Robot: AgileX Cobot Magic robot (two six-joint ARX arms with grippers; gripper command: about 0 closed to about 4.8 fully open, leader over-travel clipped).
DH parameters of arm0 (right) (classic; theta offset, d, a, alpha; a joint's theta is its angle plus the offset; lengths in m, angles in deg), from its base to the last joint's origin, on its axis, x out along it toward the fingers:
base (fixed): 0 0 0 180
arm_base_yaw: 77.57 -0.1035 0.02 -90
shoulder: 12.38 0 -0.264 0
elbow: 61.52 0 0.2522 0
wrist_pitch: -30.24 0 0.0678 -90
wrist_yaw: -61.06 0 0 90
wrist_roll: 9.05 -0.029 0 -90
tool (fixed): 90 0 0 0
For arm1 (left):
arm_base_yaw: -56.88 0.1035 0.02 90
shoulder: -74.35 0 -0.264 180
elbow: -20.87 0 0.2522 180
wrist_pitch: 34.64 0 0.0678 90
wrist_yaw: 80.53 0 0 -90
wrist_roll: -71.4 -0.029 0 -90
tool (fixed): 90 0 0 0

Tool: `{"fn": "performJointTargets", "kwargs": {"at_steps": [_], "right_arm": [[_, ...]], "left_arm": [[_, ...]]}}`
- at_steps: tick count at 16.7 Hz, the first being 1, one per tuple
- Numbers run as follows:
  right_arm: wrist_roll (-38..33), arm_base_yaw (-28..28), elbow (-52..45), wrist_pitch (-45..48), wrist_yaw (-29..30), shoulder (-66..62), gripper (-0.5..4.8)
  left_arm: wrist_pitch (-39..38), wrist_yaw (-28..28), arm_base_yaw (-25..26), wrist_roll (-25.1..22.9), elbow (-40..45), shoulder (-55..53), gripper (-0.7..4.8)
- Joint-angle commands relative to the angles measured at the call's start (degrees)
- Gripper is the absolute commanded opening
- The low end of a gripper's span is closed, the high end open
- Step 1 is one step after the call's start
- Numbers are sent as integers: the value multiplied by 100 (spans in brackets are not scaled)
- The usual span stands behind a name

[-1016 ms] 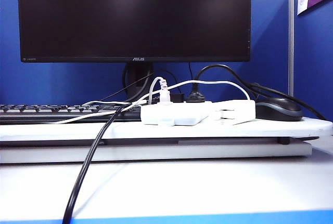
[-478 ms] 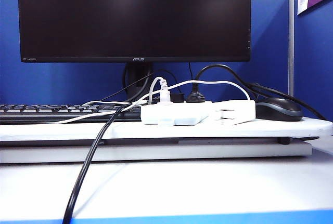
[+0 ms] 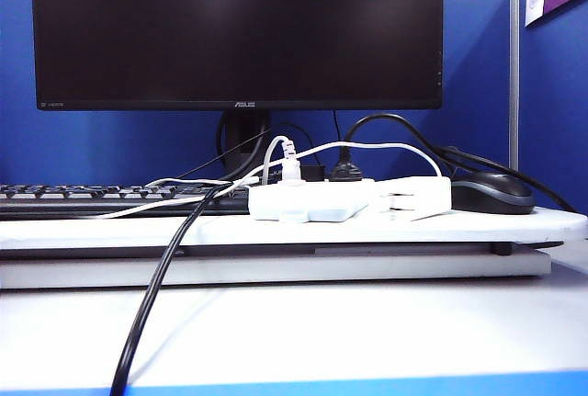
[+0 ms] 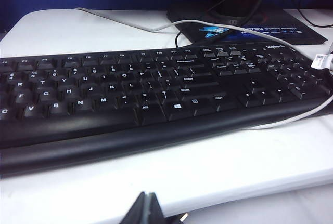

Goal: Unplug the white charger from the socket, then place it next to the socket.

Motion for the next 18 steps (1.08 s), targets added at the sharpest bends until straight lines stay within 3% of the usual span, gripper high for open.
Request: {"fn": "performJointTargets", "kwargs": {"at_steps": [1, 5, 18], "right_arm": [[4, 0, -22, 55, 26, 13, -1], [4, 0, -22, 55, 26, 13, -1], [4, 0, -22, 55, 26, 13, -1]], "left_arm": [[-24, -118, 7, -4, 28, 13, 4], [-15, -765, 44, -4, 50, 13, 4], [11, -708, 39, -4, 50, 13, 4]]}}
